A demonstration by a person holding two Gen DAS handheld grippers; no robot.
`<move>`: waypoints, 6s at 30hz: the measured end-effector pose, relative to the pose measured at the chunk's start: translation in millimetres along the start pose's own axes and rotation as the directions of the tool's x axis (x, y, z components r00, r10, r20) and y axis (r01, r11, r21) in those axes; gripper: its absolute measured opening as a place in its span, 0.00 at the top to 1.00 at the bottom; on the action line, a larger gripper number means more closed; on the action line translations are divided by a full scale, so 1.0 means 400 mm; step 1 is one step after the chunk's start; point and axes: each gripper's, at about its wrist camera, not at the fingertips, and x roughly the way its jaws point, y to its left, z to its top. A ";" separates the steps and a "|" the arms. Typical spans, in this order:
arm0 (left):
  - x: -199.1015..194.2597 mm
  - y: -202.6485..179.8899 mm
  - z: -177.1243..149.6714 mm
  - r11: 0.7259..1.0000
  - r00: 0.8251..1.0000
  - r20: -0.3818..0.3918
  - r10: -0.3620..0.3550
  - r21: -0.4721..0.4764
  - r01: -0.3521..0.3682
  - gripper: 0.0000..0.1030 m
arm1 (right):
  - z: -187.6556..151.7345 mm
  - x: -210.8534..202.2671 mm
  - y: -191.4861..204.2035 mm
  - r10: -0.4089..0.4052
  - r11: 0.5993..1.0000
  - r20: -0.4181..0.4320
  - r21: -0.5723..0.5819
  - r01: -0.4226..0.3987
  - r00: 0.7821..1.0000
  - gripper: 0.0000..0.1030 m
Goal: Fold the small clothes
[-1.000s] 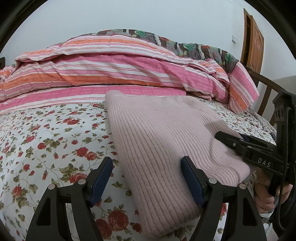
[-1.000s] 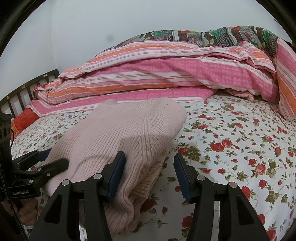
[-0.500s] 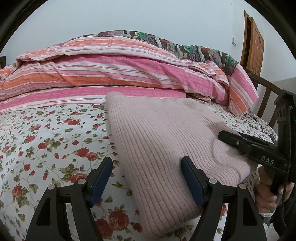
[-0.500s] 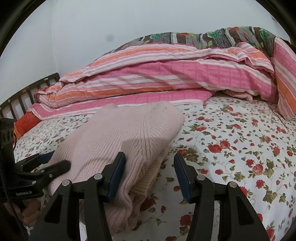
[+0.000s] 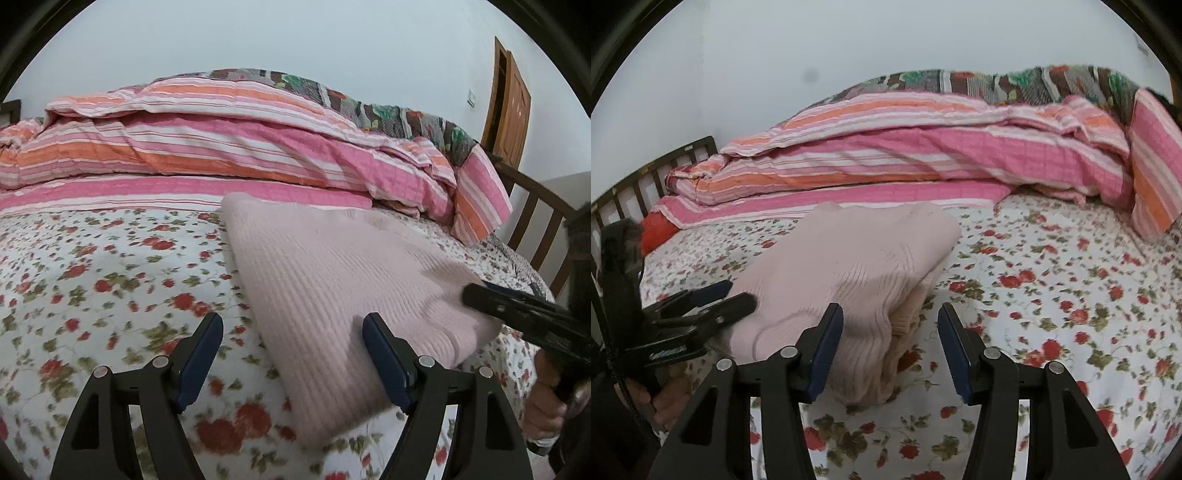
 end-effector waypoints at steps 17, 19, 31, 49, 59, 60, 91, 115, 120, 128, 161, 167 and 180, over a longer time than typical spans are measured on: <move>-0.035 0.021 0.076 0.998 0.998 -0.040 0.057 -0.033 -0.059 0.27 | 0.004 0.069 -0.045 0.001 0.998 -0.023 0.057 0.000 1.000 0.87; -0.011 0.008 0.088 0.997 0.996 -0.052 0.073 -0.021 -0.075 0.27 | 0.031 0.050 -0.024 -0.027 1.000 -0.016 0.008 0.027 0.999 0.83; 0.173 -0.016 0.104 0.987 0.966 -0.203 0.162 0.049 -0.156 0.25 | 0.099 0.192 -0.011 -0.067 0.995 -0.113 -0.078 0.059 0.991 0.68; 0.239 -0.007 0.126 0.978 0.961 -0.185 0.207 0.047 -0.202 0.25 | 0.117 0.258 -0.011 -0.110 0.989 -0.105 -0.108 0.099 0.988 0.65; 0.225 -0.020 0.117 0.971 0.959 -0.155 0.237 0.063 -0.229 0.25 | 0.113 0.255 -0.006 -0.118 0.988 -0.097 -0.111 0.107 0.988 0.65; 0.225 -0.022 0.115 0.970 0.959 -0.152 0.240 0.066 -0.233 0.25 | 0.113 0.255 -0.006 -0.117 0.988 -0.097 -0.111 0.106 0.988 0.65; 0.211 -0.031 0.104 0.965 0.959 -0.118 0.258 0.071 -0.251 0.24 | 0.105 0.247 -0.015 -0.143 0.987 -0.065 -0.076 0.138 0.988 0.47; 0.213 -0.034 0.107 0.963 0.958 -0.112 0.266 0.075 -0.258 0.24 | 0.102 0.244 -0.013 -0.134 0.989 -0.053 -0.063 0.130 0.990 0.47; 0.213 -0.035 0.107 0.962 0.957 -0.109 0.269 0.078 -0.262 0.24 | 0.099 0.235 -0.006 -0.142 0.988 -0.037 -0.064 0.140 0.989 0.47; 0.209 -0.042 0.105 0.959 0.955 -0.099 0.278 0.078 -0.271 0.24 | 0.096 0.228 -0.006 -0.145 0.988 -0.026 -0.059 0.143 0.989 0.47; 0.156 -0.049 0.094 0.965 0.959 -0.110 0.261 0.025 -0.259 0.25 | 0.110 0.203 -0.013 -0.120 0.992 -0.081 -0.044 0.117 0.989 0.45; 0.090 -0.068 0.070 0.965 0.961 -0.094 0.261 0.068 -0.255 0.25 | 0.070 0.141 0.016 -0.155 0.987 -0.070 -0.059 0.151 0.985 0.45; -0.066 -0.071 0.004 0.968 0.959 -0.133 0.251 0.021 -0.251 0.28 | 0.021 -0.032 0.039 -0.204 0.977 -0.071 -0.078 0.199 0.976 0.45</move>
